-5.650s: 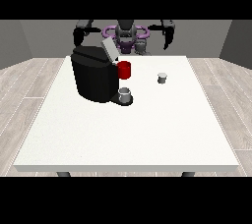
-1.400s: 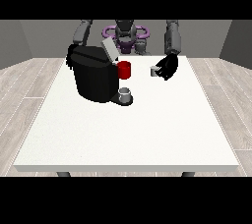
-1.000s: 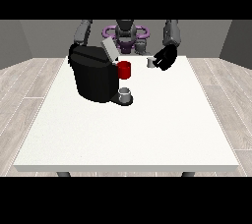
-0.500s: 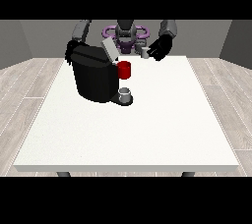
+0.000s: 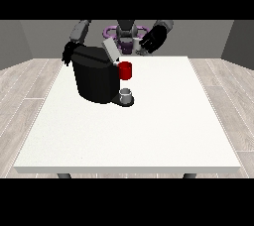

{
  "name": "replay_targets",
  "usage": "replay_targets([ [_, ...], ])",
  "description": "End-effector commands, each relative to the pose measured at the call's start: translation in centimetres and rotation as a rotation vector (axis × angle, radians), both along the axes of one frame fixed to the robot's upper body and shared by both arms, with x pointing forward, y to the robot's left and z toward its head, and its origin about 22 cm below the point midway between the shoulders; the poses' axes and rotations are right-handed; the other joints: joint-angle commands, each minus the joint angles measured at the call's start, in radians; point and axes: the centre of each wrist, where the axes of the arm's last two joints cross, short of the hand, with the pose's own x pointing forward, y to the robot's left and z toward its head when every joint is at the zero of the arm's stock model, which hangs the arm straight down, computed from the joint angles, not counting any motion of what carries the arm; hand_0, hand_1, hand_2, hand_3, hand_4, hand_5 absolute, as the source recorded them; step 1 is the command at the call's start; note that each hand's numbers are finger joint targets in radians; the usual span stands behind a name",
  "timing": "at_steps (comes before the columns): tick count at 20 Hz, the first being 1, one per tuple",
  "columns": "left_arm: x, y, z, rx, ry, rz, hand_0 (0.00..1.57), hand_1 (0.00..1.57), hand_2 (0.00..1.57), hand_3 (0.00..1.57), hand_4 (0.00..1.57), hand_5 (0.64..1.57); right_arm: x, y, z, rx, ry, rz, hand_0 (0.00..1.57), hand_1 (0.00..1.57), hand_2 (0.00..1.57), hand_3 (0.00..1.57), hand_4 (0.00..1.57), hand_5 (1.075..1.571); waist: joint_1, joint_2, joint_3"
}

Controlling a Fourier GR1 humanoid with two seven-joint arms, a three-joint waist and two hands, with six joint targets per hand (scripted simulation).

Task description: Insert the coffee pod into the coffee machine and close the lid

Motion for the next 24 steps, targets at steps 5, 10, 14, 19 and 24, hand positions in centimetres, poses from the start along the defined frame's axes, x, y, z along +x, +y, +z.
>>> replay_targets([
  [5,1.8,1.2,4.8,-0.057,-0.066,0.109,1.35,1.35,1.41,1.35,0.6,1.571,2.1,1.8,2.8,-0.006,-0.101,0.124,0.0,0.0,0.0,0.0,0.12,1.571,-0.097,0.114,-0.0003],
  [10,2.4,3.3,8.3,-0.057,-0.149,0.141,1.44,1.44,1.46,1.33,0.62,1.571,3.0,0.9,3.8,0.004,-0.21,0.204,0.0,0.0,0.0,0.0,0.0,1.571,-0.121,0.208,0.0],
  [14,2.1,1.2,6.1,-0.084,-0.148,0.112,1.46,1.46,1.46,1.38,0.6,1.571,2.5,1.4,1.8,0.013,-0.146,0.162,0.0,0.0,0.0,0.0,0.18,1.571,-0.067,0.191,0.0],
  [19,2.8,2.5,11.7,-0.12,-0.184,0.138,1.45,1.45,1.48,1.39,0.6,1.571,4.1,0.7,2.9,0.003,-0.195,0.145,0.0,0.0,0.0,0.0,0.27,1.571,-0.074,0.252,0.0003],
  [24,3.0,3.2,13.3,-0.077,-0.228,0.149,1.46,1.46,1.48,1.34,0.62,1.571,5.6,1.5,4.5,-0.002,-0.232,0.194,0.0,0.0,0.0,0.0,0.24,1.571,-0.104,0.317,0.0003],
])
